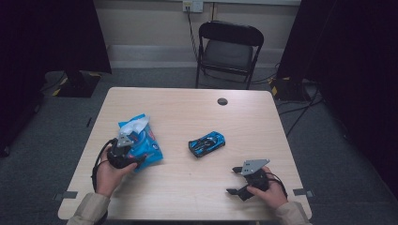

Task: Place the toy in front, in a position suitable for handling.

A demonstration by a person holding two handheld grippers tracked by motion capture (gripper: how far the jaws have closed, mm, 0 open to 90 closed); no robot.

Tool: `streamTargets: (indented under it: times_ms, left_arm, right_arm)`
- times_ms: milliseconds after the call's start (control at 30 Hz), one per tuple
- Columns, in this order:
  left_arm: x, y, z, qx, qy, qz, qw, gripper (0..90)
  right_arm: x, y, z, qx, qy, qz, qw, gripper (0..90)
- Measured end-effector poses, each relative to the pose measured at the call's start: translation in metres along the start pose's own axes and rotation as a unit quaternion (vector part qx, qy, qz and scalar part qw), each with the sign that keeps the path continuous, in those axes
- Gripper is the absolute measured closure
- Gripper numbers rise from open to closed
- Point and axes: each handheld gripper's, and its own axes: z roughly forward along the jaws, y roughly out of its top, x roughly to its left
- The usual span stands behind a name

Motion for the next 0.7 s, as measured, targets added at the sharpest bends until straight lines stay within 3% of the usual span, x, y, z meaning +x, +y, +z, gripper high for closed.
streamTargets:
  times_ms: [100, 400, 633, 700]
  left_arm:
    - [0.008, 0.005, 0.007, -0.004, -0.002, -0.004, 1.0, 24.2]
    - [0.034, 0.024, 0.026, 0.002, -0.01, 0.009, 0.9999, 24.1]
    - [0.039, 0.029, 0.033, -0.004, -0.008, 0.007, 0.9999, 21.3]
    - [0.037, 0.03, 0.032, 0.002, -0.007, 0.018, 0.9998, 19.6]
  right_arm:
    - [0.0, 0.0, 0.0, 0.0, 0.0, 0.0, 1.0, 13.6]
    - [0.0, 0.0, 0.0, 0.0, 0.001, 0.0, 1.0, 13.6]
    - [-0.001, 0.0, 0.0, -0.001, 0.002, 0.0, 1.0, 13.6]
    - [-0.001, 0.0, 0.0, 0.0, 0.002, 0.0, 1.0, 13.6]
